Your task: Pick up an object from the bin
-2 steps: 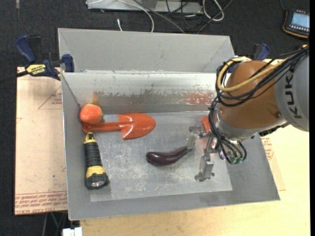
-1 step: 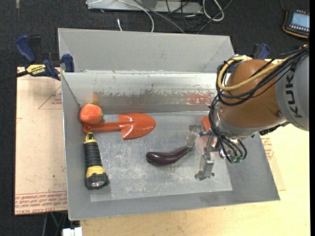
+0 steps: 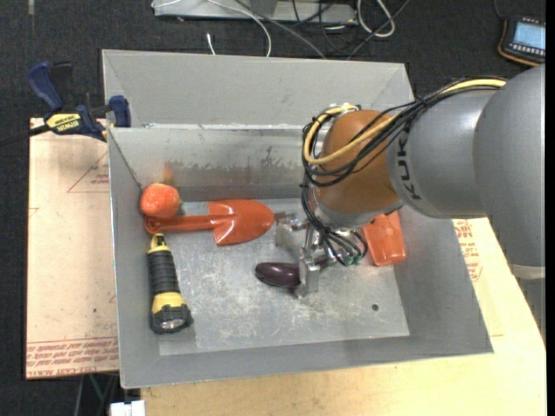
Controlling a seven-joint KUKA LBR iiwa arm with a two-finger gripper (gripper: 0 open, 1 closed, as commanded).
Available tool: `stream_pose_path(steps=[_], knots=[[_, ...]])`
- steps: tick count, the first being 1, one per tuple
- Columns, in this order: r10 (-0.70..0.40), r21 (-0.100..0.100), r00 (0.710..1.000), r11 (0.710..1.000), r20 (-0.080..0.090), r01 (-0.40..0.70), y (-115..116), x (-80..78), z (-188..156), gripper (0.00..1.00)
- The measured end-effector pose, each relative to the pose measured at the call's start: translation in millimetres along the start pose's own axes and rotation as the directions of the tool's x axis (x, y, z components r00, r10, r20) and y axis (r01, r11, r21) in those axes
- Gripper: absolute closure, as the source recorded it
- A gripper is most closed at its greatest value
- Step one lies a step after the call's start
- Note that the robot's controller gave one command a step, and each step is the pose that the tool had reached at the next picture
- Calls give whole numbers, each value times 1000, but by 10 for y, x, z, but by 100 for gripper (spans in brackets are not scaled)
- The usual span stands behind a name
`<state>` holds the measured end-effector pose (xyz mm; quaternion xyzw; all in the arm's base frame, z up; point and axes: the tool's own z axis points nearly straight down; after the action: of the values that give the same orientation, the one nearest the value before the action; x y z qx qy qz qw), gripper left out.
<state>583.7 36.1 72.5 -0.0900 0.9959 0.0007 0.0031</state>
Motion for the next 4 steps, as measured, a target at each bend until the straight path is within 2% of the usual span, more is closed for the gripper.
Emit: stream_pose_path(steps=[1, 2, 3, 4], knots=[[138, 1, 990, 990, 0, -138, 68, 238, -610, 0], [-128, -5, 992, 992, -12, 128, 171, 293, -269, 0], [68, -1, 998, 998, 1, -68, 30, 281, 23, 0], [16, -6, 1000, 1000, -6, -16, -33, 290, 15, 100]])
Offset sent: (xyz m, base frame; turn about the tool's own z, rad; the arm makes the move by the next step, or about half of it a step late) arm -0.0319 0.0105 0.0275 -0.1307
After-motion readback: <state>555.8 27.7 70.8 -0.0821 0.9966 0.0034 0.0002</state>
